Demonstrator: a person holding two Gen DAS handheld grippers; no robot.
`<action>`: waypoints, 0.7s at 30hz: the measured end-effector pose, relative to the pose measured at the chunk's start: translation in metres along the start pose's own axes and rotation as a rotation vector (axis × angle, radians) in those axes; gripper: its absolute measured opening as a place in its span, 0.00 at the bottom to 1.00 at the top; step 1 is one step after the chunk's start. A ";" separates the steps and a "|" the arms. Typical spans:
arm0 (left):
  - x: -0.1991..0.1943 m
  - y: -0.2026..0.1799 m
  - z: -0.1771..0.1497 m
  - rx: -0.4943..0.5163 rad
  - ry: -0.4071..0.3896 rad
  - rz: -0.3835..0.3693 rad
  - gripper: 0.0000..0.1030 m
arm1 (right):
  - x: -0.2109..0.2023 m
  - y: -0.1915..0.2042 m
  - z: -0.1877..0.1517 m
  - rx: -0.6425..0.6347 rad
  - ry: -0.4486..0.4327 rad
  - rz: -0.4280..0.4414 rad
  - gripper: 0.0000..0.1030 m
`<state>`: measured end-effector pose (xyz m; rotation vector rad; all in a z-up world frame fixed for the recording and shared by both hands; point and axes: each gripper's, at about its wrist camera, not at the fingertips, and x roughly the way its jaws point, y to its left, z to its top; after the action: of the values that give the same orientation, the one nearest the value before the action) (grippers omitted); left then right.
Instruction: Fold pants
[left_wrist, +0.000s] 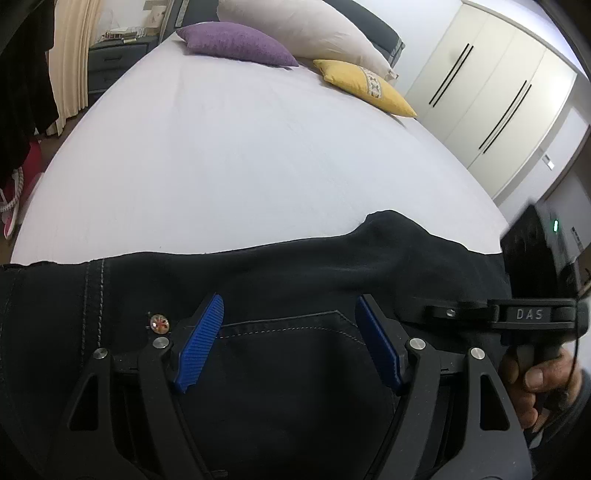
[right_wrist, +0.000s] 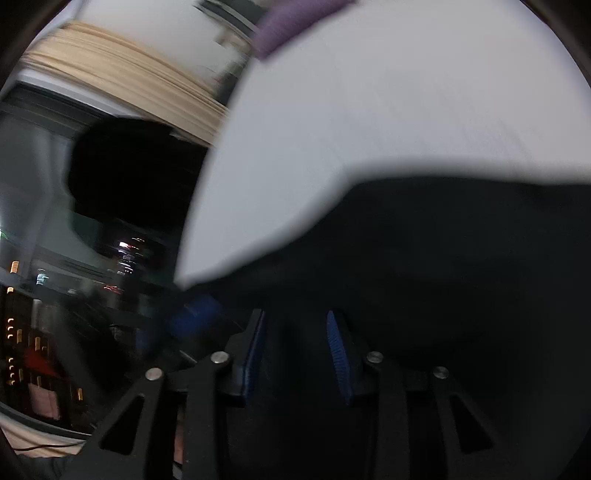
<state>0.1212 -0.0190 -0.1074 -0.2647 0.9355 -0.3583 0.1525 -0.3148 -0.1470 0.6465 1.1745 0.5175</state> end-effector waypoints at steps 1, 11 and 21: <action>0.000 0.003 0.000 -0.009 0.001 -0.008 0.71 | -0.008 -0.007 0.004 0.037 -0.020 -0.004 0.10; -0.029 -0.044 0.008 0.051 -0.040 -0.029 0.71 | -0.240 -0.151 -0.046 0.372 -0.505 -0.178 0.16; 0.037 -0.108 -0.024 0.209 0.205 -0.141 0.70 | -0.213 -0.190 -0.081 0.303 -0.273 0.083 0.15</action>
<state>0.1017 -0.1339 -0.1083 -0.1035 1.0742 -0.6176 0.0172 -0.5787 -0.1569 0.9973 0.9769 0.3089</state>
